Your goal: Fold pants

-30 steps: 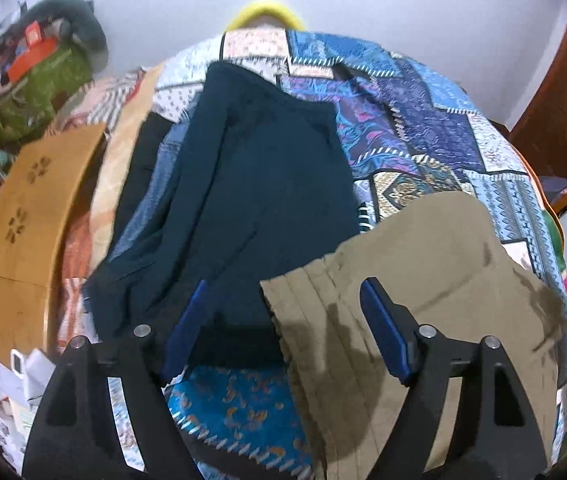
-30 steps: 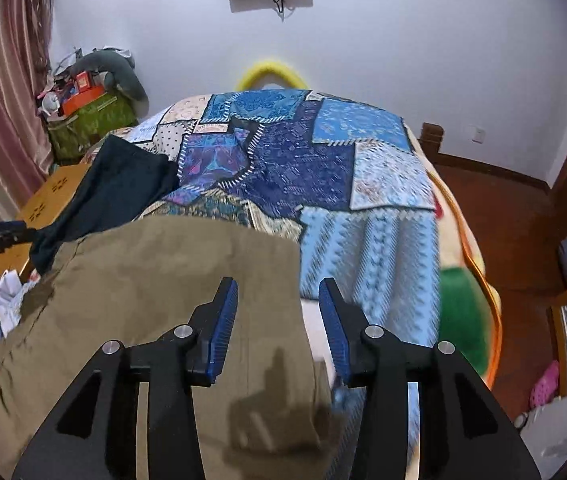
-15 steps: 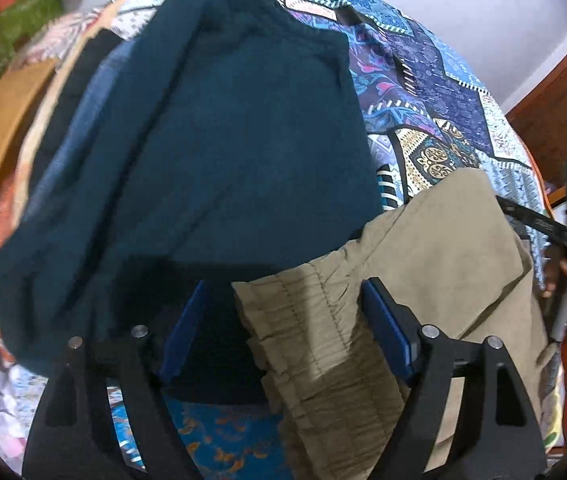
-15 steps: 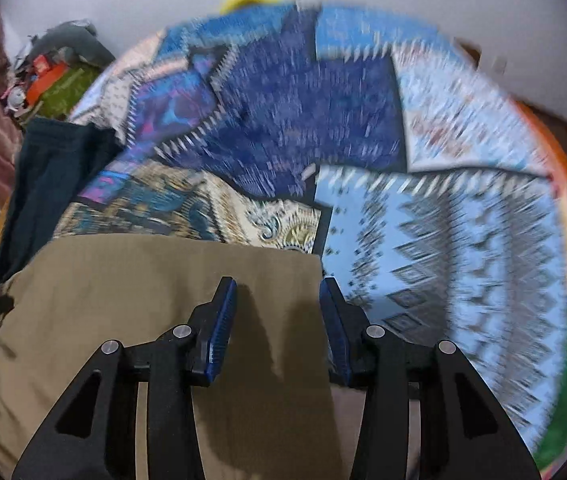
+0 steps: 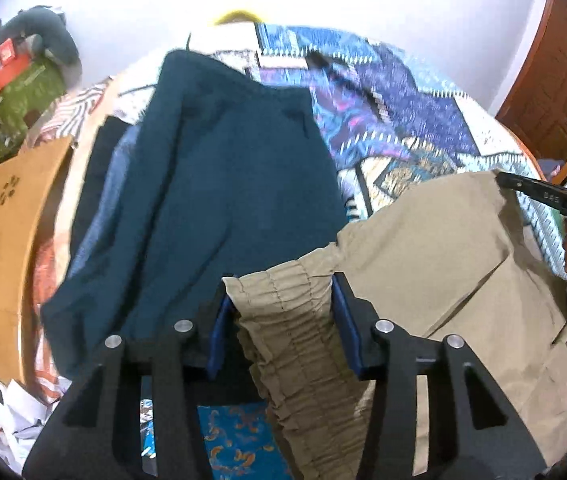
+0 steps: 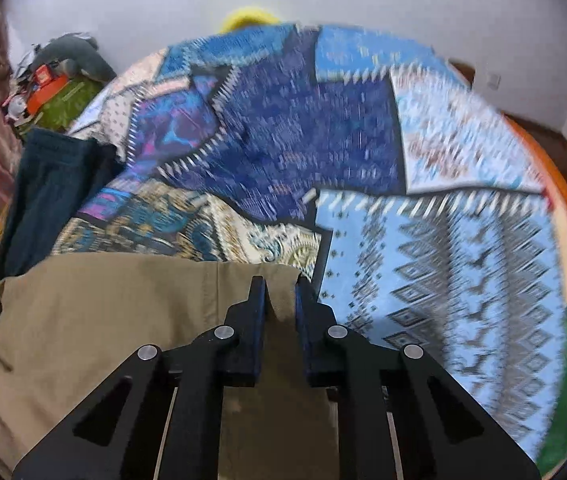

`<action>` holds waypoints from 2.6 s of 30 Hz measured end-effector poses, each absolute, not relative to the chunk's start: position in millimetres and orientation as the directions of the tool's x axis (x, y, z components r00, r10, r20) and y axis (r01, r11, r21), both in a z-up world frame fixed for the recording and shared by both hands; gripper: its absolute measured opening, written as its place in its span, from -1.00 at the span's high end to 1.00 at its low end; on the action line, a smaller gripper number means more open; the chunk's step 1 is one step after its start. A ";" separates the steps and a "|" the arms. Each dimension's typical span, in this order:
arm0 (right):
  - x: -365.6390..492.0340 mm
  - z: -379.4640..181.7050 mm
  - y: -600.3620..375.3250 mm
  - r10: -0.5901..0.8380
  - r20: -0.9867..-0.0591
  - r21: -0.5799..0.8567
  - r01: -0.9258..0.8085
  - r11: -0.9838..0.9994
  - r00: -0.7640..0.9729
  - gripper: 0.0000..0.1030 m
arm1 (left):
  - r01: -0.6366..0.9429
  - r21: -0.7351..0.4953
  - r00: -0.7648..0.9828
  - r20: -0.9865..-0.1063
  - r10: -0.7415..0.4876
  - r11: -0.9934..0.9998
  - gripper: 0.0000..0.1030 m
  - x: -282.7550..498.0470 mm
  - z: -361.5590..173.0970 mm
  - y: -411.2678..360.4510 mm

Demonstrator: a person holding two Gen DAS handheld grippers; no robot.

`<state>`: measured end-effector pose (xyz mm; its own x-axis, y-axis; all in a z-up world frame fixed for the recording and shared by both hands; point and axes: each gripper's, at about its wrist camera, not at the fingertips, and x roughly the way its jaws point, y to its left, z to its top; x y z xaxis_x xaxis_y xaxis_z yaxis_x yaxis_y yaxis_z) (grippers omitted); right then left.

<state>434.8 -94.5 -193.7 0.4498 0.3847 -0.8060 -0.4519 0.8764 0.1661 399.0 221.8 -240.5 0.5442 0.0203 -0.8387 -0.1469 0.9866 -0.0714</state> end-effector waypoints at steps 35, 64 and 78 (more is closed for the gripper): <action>216.9 -53.0 -192.6 0.477 -0.602 0.164 -0.486 0.859 0.640 0.77 | -0.006 0.055 0.684 -0.728 0.045 0.998 0.12 230.4 -140.6 143.5; 91.7 -131.1 -218.7 0.392 -0.734 0.172 -0.407 0.897 0.555 0.59 | -0.004 0.133 0.637 -0.763 0.105 0.991 -0.32 136.5 -162.3 109.1; 92.6 -117.8 -154.4 0.489 -0.683 0.162 -0.539 0.826 0.543 -0.19 | 0.200 0.298 0.629 -0.770 0.111 0.934 -0.83 150.8 -183.9 39.8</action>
<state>92.6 -154.4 -117.8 0.5429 0.4885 -0.6831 -0.5394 0.8263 0.1622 150.8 39.8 -183.9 0.6286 0.1111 -0.7697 0.1997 0.9335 0.2977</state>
